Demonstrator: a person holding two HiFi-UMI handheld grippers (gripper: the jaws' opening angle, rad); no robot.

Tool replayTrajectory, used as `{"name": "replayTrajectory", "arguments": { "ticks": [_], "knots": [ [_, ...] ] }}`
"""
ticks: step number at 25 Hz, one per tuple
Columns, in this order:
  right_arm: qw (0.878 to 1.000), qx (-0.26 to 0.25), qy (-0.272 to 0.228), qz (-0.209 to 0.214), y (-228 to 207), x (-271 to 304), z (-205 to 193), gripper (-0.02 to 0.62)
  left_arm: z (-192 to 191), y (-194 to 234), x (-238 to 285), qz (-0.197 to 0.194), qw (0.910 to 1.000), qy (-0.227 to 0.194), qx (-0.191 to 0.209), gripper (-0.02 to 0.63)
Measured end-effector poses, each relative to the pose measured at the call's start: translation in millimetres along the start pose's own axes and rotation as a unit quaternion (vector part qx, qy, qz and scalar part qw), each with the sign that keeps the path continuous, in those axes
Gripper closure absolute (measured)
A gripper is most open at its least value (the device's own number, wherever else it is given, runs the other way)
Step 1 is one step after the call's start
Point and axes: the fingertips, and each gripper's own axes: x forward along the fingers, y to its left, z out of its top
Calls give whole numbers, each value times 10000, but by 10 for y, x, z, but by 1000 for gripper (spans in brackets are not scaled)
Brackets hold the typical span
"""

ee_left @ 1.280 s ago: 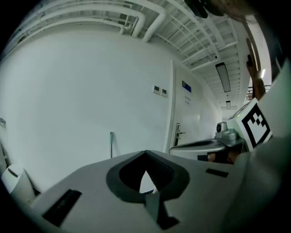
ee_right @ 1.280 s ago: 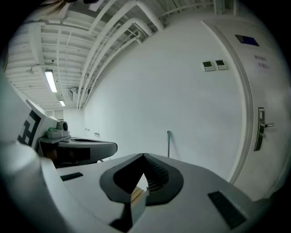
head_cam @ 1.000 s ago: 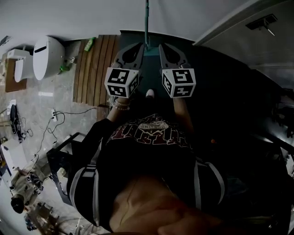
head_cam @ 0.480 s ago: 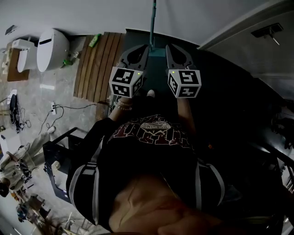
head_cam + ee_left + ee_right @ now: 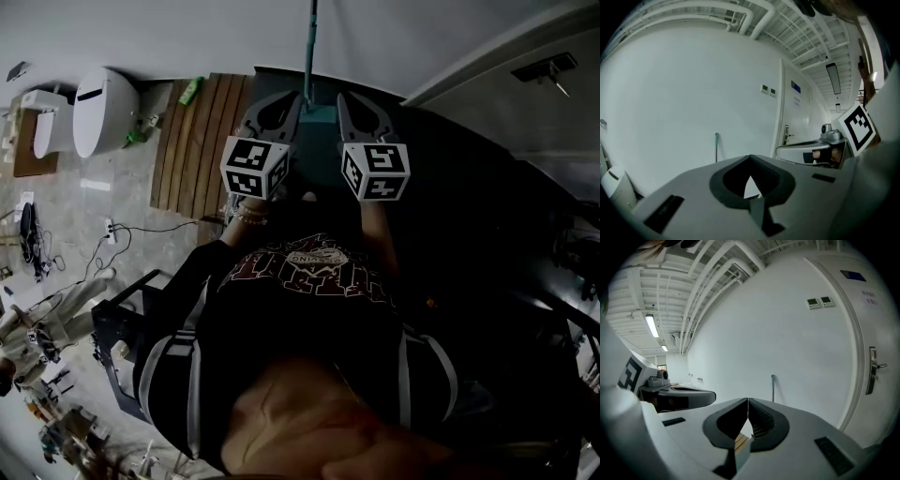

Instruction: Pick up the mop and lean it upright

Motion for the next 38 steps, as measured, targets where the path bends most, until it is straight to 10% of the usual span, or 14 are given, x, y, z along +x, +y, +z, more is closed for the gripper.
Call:
{"name": "replayTrajectory", "arguments": {
  "ticks": [38],
  "knots": [
    [9977, 142, 122, -649, -126, 1458, 326, 577, 293, 1256, 905, -678, 9974, 218, 64, 566]
  ]
}}
